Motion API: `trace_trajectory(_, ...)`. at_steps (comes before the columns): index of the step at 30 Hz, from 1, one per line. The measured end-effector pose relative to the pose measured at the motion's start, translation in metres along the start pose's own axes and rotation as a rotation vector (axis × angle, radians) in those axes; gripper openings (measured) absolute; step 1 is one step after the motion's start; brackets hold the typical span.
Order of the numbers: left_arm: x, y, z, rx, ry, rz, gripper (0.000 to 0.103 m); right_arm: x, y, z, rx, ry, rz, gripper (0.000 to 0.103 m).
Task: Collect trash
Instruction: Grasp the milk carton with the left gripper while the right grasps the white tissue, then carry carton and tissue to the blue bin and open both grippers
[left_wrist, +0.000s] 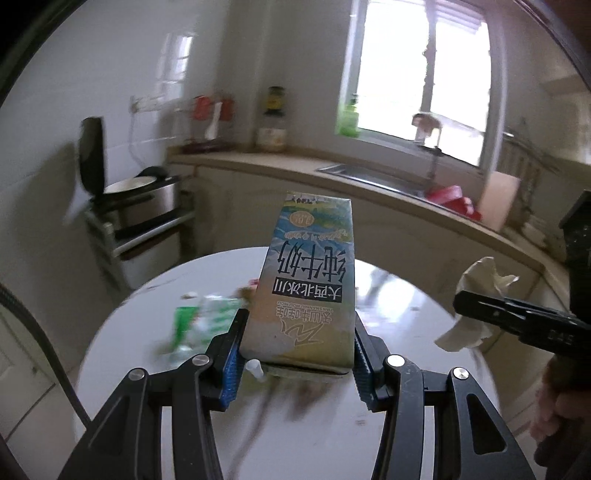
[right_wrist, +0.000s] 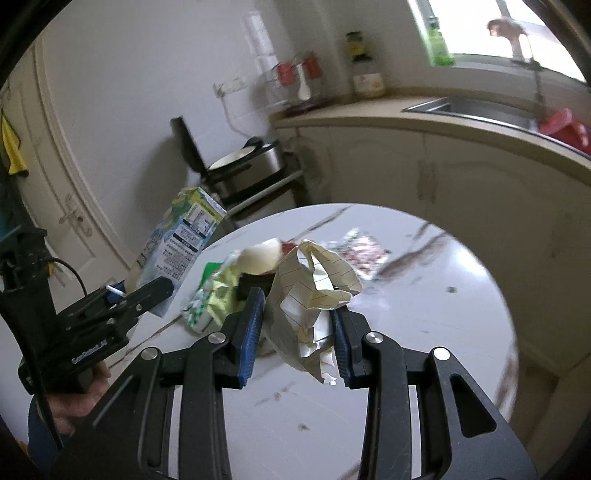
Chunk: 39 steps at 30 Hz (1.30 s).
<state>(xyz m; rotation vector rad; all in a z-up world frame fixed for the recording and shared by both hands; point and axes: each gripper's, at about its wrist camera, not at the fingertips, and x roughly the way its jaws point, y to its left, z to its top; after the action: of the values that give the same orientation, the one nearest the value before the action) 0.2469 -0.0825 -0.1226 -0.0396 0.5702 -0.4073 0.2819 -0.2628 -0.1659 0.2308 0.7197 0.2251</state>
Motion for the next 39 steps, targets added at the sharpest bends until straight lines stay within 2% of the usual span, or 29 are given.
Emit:
trace_trajectory(5,0.004,-0.045,-0.002,0.069,0.010,-0.095,0.046,-0.045,-0.042,-0.012,0.061,-0.056,-0.067,0.033)
trace_trajectory(10,0.024,-0.085,0.000,0.119,0.047,-0.191,0.046,-0.088,-0.091,-0.031,0.141,-0.096,-0.138,0.033)
trace_trajectory(23,0.083,-0.180,-0.010,0.261,0.184,-0.395,0.045,-0.166,-0.208,-0.107,0.351,-0.101,-0.325,0.033)
trace_trajectory(29,0.129,-0.233,-0.034,0.330,0.320,-0.463,0.045,-0.170,-0.277,-0.160,0.487,-0.031,-0.386,0.033)
trace_trajectory(32,0.162,-0.263,-0.054,0.377,0.417,-0.477,0.046,-0.158,-0.314,-0.192,0.564,0.028,-0.395,0.033)
trace_trajectory(39,0.249,-0.300,-0.103,0.429,0.650,-0.439,0.046,-0.102,-0.381,-0.262,0.724,0.191,-0.361,0.033)
